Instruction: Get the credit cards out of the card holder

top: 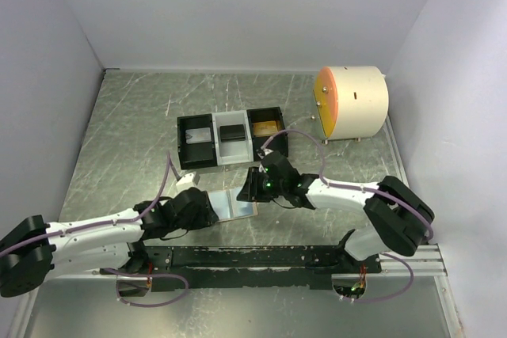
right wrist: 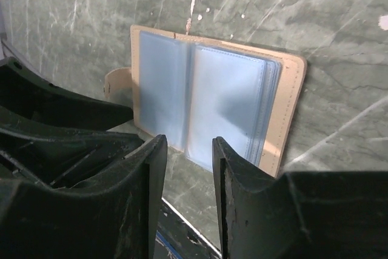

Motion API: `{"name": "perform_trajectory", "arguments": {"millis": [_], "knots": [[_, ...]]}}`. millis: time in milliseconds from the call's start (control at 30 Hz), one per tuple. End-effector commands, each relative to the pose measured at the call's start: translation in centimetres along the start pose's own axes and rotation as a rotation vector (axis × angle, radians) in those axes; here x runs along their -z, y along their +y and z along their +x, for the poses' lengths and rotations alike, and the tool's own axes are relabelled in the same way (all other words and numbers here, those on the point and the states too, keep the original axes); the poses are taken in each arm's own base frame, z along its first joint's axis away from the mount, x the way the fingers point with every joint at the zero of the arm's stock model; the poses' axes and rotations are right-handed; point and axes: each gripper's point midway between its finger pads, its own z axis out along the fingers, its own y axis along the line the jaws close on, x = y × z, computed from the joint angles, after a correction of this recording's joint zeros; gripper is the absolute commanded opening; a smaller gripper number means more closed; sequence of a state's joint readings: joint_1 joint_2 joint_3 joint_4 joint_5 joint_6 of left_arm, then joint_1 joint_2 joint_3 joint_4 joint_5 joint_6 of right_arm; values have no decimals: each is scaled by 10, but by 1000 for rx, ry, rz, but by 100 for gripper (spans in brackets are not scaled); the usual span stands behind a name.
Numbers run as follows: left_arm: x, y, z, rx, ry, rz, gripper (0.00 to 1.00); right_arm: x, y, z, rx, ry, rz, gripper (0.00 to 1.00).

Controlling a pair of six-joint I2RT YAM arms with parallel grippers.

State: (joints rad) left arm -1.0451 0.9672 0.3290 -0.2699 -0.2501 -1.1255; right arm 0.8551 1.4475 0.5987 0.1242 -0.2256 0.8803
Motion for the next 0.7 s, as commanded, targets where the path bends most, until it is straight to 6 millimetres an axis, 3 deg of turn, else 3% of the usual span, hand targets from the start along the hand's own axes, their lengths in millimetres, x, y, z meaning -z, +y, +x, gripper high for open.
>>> {"name": "perform_trajectory", "arguments": {"millis": [0,133,300,667], "knots": [[4,-4,1,-21,7,15,64,4,-7,-8,38,-27,69,37],[9,-4,-10,-30,-24,-24,69,-4,-13,-3,36,1,82,37],[11,-8,-22,-69,-54,-52,70,-8,-21,-1,40,10,112,36],[-9,-3,-9,-58,-11,-92,56,-8,-31,2,39,12,153,36]]}}
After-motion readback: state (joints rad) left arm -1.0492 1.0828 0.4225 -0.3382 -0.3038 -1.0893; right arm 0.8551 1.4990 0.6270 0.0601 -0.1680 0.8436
